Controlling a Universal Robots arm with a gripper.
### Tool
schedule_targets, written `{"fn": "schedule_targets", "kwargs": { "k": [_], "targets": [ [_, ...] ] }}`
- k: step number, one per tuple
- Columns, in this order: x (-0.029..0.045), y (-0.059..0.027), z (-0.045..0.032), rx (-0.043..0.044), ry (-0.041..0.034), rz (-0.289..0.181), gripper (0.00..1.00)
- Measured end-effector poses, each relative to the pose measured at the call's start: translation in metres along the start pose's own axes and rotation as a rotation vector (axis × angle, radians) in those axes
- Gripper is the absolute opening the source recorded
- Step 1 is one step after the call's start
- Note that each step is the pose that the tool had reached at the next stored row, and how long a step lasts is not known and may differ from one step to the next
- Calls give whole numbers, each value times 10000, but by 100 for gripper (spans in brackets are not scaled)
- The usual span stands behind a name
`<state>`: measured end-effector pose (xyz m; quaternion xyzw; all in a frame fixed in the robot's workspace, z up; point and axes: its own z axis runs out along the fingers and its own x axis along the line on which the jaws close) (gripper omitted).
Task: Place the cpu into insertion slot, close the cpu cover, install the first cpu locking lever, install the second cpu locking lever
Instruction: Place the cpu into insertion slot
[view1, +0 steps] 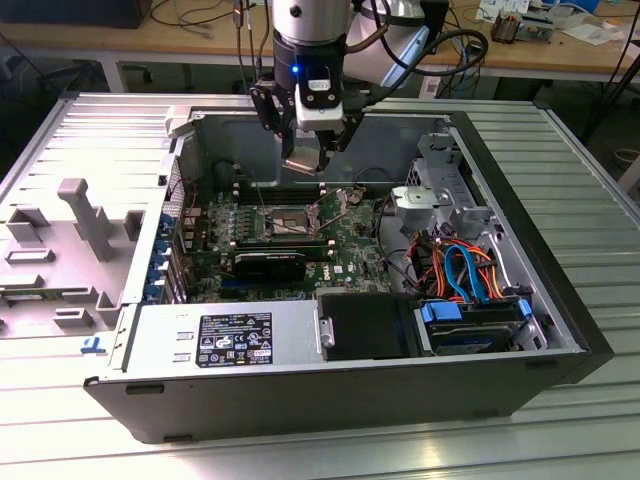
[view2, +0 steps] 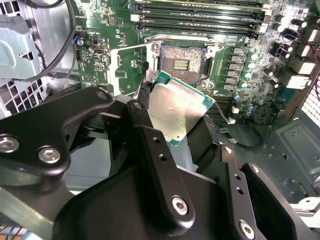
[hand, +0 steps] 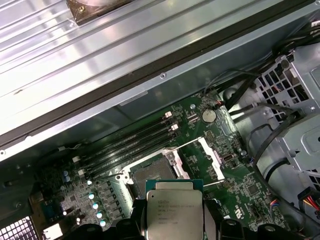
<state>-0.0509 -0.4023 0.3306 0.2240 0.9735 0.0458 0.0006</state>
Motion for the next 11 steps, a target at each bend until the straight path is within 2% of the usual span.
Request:
{"fn": "schedule_targets", "kwargs": {
  "k": [11],
  "targets": [
    [0, 0, 2, -4, -23, 253, 55]
  ]
}}
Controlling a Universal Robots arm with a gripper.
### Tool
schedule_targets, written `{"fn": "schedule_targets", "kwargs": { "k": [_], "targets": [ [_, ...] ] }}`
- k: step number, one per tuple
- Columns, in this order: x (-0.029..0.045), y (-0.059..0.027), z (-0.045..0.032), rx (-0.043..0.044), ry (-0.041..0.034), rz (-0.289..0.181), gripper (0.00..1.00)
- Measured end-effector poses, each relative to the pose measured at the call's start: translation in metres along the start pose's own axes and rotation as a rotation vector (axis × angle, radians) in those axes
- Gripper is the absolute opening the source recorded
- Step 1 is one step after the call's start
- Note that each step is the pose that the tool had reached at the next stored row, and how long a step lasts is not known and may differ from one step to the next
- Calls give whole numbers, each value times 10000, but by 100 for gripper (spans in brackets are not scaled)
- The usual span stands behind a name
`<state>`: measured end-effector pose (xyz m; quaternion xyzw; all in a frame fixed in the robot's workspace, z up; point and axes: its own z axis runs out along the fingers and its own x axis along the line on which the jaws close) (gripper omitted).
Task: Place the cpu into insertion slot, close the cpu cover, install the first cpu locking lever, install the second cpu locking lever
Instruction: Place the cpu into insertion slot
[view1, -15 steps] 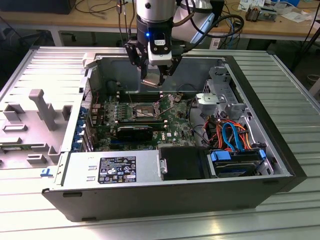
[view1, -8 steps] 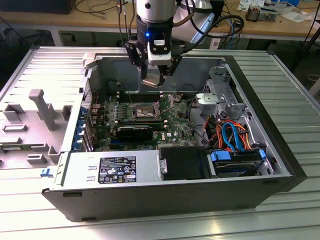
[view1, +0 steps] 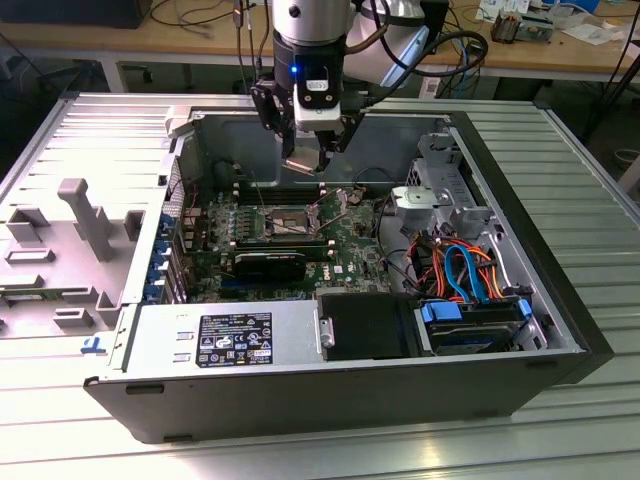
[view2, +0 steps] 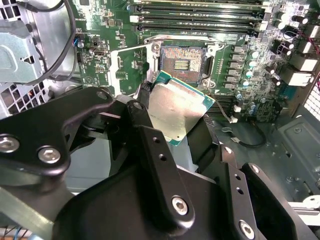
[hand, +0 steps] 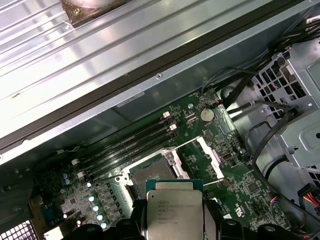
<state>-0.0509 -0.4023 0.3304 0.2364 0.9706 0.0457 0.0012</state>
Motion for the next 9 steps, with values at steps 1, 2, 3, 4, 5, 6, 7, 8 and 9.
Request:
{"fn": "schedule_targets", "kwargs": {
  "k": [1, 2, 3, 4, 5, 6, 7, 8, 9],
  "targets": [
    [0, 0, 0, -1, -2, 20, 55],
    [0, 0, 1, -1, -5, 56, 55],
    [0, 0, 1, -1, -8, 93, 55],
    [0, 0, 1, -2, -11, 118, 55],
    [0, 0, 1, -2, -12, 134, 55],
    [0, 0, 2, -3, -13, 148, 55],
    [0, 0, 2, -3, -15, 166, 55],
    [0, 0, 2, -3, -16, 181, 55],
    [0, 0, 3, -4, -18, 202, 55]
  ]
}}
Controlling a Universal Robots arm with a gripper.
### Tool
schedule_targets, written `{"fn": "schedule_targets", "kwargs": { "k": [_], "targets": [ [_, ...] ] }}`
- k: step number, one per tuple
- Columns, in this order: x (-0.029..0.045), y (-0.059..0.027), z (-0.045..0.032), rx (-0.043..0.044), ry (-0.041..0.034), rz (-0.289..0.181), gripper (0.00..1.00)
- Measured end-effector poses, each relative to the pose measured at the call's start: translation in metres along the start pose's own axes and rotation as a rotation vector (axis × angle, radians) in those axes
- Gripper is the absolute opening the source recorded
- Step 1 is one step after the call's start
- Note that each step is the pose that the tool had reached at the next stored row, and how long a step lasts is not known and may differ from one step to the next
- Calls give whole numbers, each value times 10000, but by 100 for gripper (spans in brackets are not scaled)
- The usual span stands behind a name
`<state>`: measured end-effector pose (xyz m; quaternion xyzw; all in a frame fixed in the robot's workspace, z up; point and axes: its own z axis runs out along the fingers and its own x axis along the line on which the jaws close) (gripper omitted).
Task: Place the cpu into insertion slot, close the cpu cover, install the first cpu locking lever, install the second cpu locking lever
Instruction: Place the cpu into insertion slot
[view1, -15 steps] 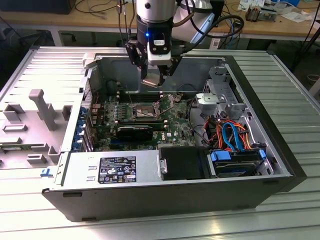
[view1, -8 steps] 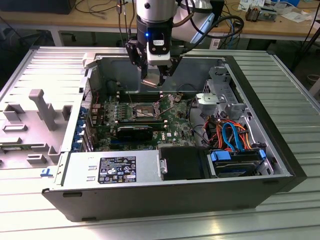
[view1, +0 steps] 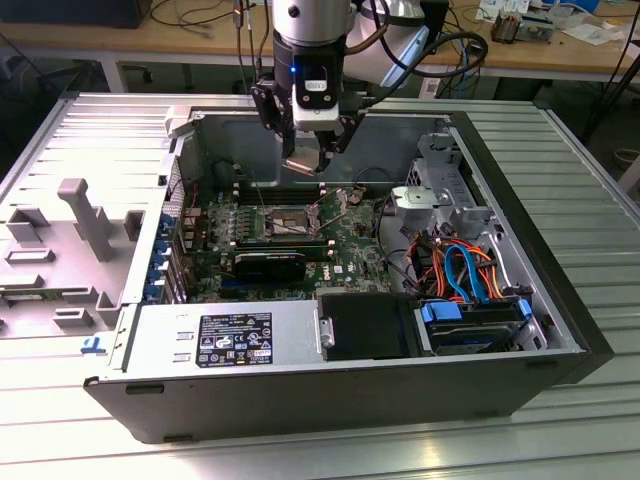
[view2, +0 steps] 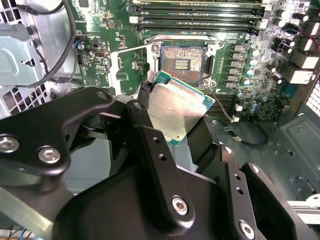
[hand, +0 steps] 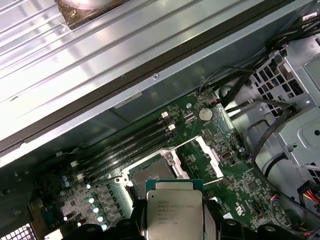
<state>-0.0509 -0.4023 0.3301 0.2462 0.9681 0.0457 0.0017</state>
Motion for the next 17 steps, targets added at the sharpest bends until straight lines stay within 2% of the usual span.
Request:
{"fn": "schedule_targets", "kwargs": {
  "k": [17],
  "targets": [
    [0, -1, 4, -7, -32, 362, 55]
  ]
}}
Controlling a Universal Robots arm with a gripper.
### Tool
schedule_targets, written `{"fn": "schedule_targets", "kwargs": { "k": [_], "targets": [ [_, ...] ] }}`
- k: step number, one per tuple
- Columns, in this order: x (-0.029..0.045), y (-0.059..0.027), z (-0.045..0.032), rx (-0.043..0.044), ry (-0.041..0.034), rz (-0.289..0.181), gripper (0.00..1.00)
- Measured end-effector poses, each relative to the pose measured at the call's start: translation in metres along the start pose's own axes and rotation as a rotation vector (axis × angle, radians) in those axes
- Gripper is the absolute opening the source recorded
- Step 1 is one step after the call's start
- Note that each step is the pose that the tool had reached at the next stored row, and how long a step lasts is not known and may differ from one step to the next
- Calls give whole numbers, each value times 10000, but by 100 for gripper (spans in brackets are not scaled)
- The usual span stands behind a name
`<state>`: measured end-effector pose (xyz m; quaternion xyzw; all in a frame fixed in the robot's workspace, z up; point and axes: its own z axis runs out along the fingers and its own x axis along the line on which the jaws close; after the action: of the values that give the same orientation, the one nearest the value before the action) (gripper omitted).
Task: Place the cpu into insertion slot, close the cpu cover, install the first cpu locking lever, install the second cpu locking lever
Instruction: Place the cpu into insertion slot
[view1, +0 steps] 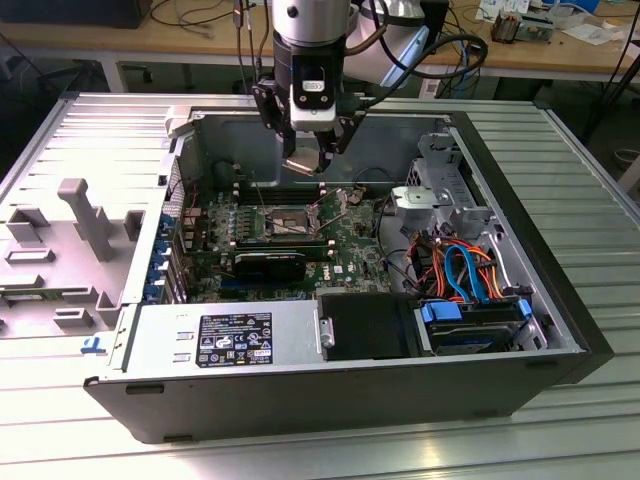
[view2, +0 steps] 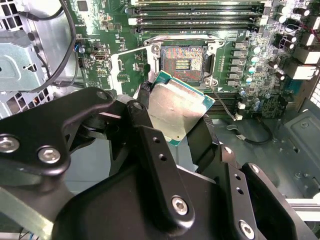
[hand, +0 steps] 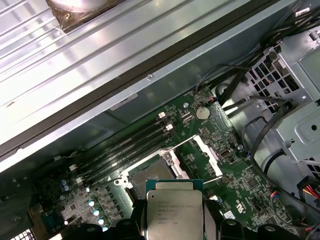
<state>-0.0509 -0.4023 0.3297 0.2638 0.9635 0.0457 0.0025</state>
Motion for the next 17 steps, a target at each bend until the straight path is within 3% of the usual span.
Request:
{"fn": "schedule_targets", "kwargs": {
  "k": [17],
  "targets": [
    [0, 0, 4, -7, -30, 340, 55]
  ]
}}
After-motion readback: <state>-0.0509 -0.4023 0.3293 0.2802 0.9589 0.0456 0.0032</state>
